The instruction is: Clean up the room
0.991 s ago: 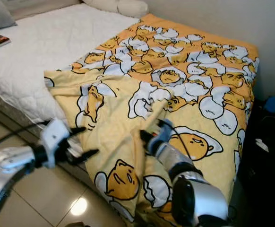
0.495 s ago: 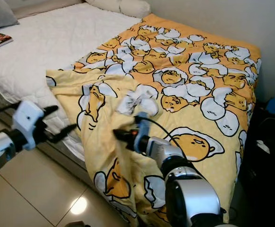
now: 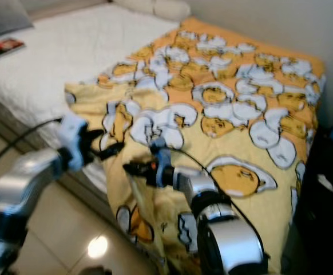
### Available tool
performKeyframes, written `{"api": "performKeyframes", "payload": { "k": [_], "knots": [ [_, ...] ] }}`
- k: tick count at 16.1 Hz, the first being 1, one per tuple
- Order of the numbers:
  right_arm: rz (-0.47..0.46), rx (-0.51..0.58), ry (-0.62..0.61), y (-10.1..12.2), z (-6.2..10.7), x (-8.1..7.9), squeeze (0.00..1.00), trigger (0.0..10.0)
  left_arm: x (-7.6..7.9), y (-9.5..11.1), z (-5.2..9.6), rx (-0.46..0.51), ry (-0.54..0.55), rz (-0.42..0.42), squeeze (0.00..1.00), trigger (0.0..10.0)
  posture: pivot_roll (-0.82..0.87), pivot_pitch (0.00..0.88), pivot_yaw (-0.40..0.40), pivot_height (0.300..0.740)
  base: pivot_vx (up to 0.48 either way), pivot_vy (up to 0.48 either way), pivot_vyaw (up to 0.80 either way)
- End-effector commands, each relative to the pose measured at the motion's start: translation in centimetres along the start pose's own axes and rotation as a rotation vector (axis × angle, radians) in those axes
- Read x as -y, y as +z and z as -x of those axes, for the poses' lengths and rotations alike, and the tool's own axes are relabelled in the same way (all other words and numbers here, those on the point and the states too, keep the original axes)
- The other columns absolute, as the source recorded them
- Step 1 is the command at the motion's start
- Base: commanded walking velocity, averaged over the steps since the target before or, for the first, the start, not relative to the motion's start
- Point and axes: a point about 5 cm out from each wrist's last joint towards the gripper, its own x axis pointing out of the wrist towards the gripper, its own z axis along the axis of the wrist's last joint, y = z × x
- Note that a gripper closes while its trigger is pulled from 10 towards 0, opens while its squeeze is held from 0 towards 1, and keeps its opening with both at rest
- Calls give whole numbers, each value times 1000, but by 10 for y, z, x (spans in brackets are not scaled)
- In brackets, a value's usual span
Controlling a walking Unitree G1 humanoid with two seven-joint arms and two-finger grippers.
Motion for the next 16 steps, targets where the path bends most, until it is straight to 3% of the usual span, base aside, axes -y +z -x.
{"api": "performKeyframes", "payload": {
  "k": [1,4,6,7,8,9,11,12,14,15,16],
  "knots": [
    [47,9,21,6,1,-1,0,0,0,2,-6,-12,-8,-14,1000,10000,54,0,-48,740,0,0,0],
    [76,-6,31,5,1,-2,0,0,1,-8,-25,-115,-41,-18,1000,10000,43,0,-41,740,0,0,0],
    [105,-25,35,3,2,-3,0,0,12,-9,-44,-133,-150,-39,1000,10000,31,0,-30,740,0,0,0],
    [109,-27,35,3,2,-3,0,0,14,-11,-47,-146,-156,-43,804,10000,28,0,-28,740,0,0,0],
    [119,-33,36,3,2,-3,0,0,15,-15,-51,-176,-163,-42,337,10000,20,0,-24,740,0,0,0],
    [128,-39,36,2,2,-3,0,0,16,-18,-54,-197,-170,-40,0,10000,16,0,-22,740,0,0,0],
    [135,-46,36,1,2,-3,0,0,17,-17,-57,-175,-171,50,0,8902,16,0,-22,740,0,0,0],
    [147,-56,35,0,3,-3,0,0,15,-23,-58,-242,-163,-6,0,4471,11,0,-19,740,0,0,0],
    [151,-58,36,0,3,-3,0,0,4,-36,-55,-382,-74,-203,0,3725,16,0,-23,740,0,0,0],
    [153,-57,36,1,2,-3,0,0,2,-36,-55,-376,-38,-186,0,2549,16,0,-22,740,0,0,0],
    [154,-57,35,1,2,-3,0,0,1,-35,-56,-371,-29,-171,0,196,17,0,-23,740,0,0,0]
  ]
}}
